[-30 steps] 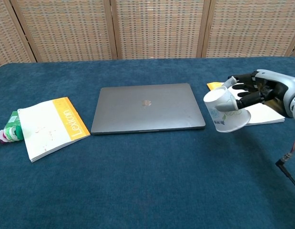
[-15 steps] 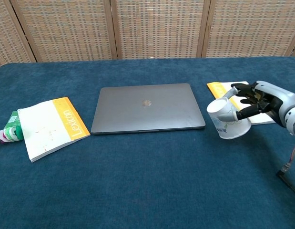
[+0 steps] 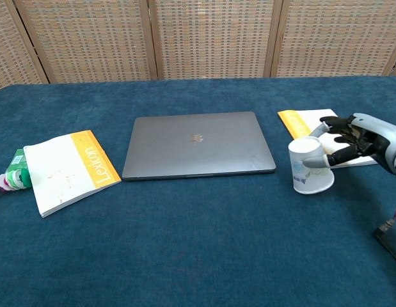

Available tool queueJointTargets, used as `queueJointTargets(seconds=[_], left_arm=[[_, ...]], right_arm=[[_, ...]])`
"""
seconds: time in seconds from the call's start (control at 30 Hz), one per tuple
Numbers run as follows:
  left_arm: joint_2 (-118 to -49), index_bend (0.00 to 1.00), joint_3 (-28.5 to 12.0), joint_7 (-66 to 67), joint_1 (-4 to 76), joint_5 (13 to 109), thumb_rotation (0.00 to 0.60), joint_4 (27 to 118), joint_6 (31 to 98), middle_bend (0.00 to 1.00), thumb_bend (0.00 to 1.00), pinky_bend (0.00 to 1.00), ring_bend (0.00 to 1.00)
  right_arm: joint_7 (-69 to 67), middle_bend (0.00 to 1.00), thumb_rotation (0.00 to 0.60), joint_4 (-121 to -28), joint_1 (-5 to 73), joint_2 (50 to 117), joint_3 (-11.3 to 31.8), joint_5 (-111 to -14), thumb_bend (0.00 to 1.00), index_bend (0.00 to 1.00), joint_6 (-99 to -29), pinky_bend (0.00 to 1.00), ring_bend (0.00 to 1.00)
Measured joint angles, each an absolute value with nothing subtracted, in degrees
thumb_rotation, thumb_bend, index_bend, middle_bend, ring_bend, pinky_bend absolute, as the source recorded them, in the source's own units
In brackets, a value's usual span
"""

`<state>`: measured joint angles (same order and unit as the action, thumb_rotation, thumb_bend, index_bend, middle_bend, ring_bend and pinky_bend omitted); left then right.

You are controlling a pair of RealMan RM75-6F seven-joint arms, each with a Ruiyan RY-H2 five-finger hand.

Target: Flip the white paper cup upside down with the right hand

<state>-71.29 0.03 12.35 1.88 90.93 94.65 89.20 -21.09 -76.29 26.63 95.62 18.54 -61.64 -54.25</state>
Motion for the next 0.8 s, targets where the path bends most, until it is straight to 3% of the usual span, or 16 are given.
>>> queueJointTargets(seconds=[0.43, 0.8], left_arm=[[-71.15, 0.00, 0.08, 12.44, 1.71, 91.22, 0.600, 94.79, 89.64, 0.00, 0.06, 0.00, 0.00], [-70.83, 0.00, -0.55, 11.81, 1.60, 90.09, 0.600, 94.72, 89.80, 0.00, 0.06, 0.00, 0.00]], right_arm=[[-20.52, 0.00, 0.600, -82.08, 22.42, 89.57, 15.44, -65.15, 0.24, 0.30, -58.35, 0.00, 0.00], [-20.04, 0.00, 0.600, -88.82, 18.35, 81.02, 11.42, -76.43, 0.23, 0.11, -66.06, 0.00, 0.00]])
